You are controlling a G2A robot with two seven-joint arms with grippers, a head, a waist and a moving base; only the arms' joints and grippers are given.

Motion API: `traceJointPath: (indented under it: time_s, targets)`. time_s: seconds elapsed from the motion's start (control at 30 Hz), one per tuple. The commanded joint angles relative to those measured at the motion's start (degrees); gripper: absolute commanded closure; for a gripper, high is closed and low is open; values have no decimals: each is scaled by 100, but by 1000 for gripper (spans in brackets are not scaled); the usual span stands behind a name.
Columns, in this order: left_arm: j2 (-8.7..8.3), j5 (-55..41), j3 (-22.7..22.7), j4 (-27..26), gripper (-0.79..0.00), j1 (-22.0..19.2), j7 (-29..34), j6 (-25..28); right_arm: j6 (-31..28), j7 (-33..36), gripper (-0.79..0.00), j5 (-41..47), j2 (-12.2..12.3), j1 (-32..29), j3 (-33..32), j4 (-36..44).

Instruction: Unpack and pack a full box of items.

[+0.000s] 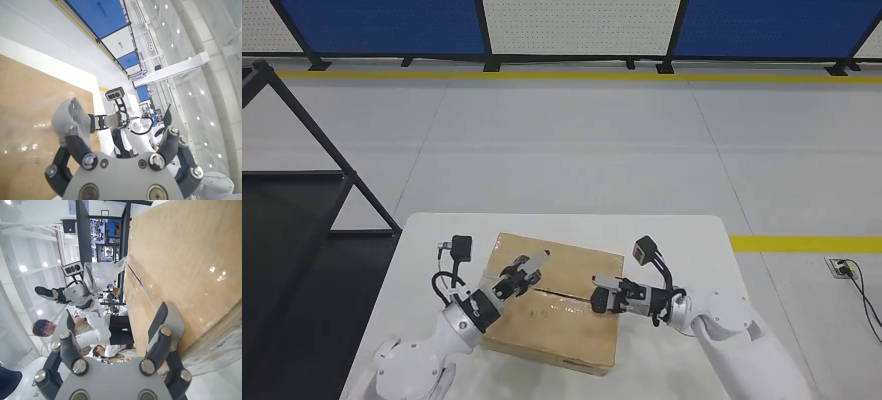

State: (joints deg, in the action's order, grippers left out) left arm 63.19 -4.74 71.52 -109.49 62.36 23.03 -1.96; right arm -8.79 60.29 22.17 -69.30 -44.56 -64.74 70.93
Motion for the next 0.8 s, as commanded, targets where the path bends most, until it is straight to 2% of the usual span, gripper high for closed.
traceJointPath:
  time_s: [0.0, 0.4, 0.77]
  targets:
    - [13, 23, -44, 8, -785, -48, 9, -31, -7, -3, -785, 5, -4, 21, 17, -30]
    - [101, 241, -382, -49, -785, -270, 8, -134, -15, -96, -785, 113, -88, 343, 234, -325]
    - [174, 463, -603, -62, -785, -382, -22, -171, -123, -164, -785, 110, -85, 255, 212, -304]
